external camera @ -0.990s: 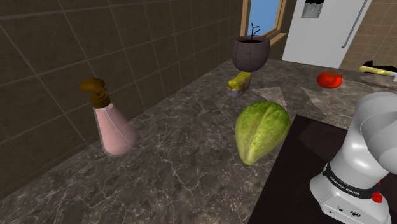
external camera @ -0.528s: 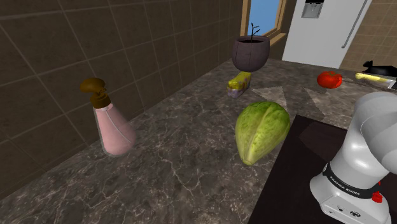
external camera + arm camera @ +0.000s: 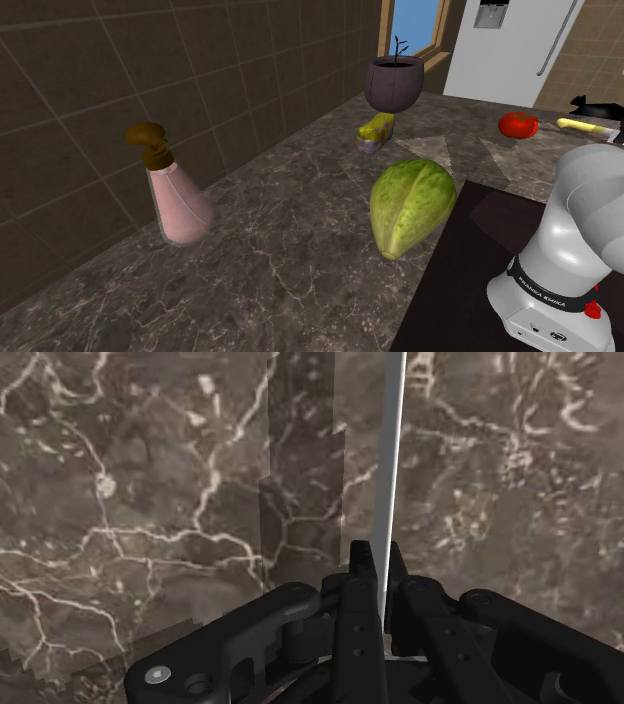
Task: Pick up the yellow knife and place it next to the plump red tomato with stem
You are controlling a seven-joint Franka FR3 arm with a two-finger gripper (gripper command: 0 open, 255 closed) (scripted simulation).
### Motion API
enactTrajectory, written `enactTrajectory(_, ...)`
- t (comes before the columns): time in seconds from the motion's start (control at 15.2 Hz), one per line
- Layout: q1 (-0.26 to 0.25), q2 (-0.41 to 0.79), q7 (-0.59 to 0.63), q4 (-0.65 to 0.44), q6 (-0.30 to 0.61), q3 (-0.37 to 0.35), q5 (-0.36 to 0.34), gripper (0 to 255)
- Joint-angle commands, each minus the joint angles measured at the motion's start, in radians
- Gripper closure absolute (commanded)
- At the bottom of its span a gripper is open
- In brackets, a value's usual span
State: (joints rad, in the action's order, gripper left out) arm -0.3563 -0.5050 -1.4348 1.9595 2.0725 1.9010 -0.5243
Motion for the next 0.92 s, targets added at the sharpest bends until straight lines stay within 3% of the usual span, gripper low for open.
enactTrajectory(0.0,0.000,0.000,0.000,0.000,0.000,0.000,0.000,0)
enactTrajectory(0.33,0.000,0.000,0.000,0.000,0.000,0.000,0.000,0)
enactTrajectory(0.59,0.060,0.054,-0.043,-0.061,-0.095,-0.081,0.070,0)
enactTrajectory(0.86,0.060,0.054,-0.043,-0.061,-0.095,-0.081,0.069,0)
